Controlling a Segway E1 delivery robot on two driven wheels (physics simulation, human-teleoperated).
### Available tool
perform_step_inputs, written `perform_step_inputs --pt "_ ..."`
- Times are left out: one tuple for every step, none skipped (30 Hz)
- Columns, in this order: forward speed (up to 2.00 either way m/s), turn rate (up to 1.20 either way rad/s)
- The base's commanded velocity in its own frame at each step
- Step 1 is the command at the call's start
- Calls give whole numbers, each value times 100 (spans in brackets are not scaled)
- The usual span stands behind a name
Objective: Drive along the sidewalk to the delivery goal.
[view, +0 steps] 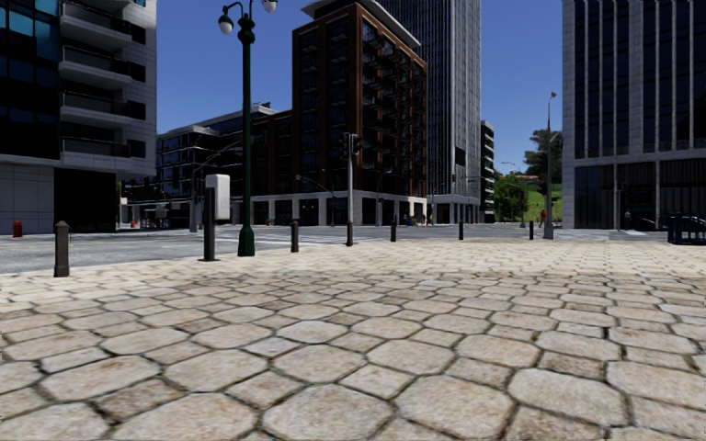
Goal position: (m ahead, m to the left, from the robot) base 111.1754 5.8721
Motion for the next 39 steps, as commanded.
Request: perform_step_inputs --pt "200 -11" --pt "200 -11" --pt "200 -11" --pt "200 -11" --pt "200 -11" --pt "200 -11" --pt "200 -11" --pt "200 -16" --pt "200 -20" --pt "200 -27" --pt "200 -34" --pt "200 -39" --pt "200 -40" --pt "200 -40" --pt "200 -40" --pt "200 -40" --pt "200 -41" --pt "200 -41" --pt "200 -41" --pt "200 -41" --pt "200 -41" --pt "200 -42" --pt "200 -42" --pt "200 -42" --pt "200 -42" --pt "200 -42" --pt "200 -42" --pt "200 -42" --pt "200 -42" --pt "200 -42" --pt "200 -42" --pt "200 -42" --pt "200 -42" --pt "200 -42" --pt "200 -42" --pt "200 -42" --pt "200 -42" --pt "200 -42" --pt "200 -42"
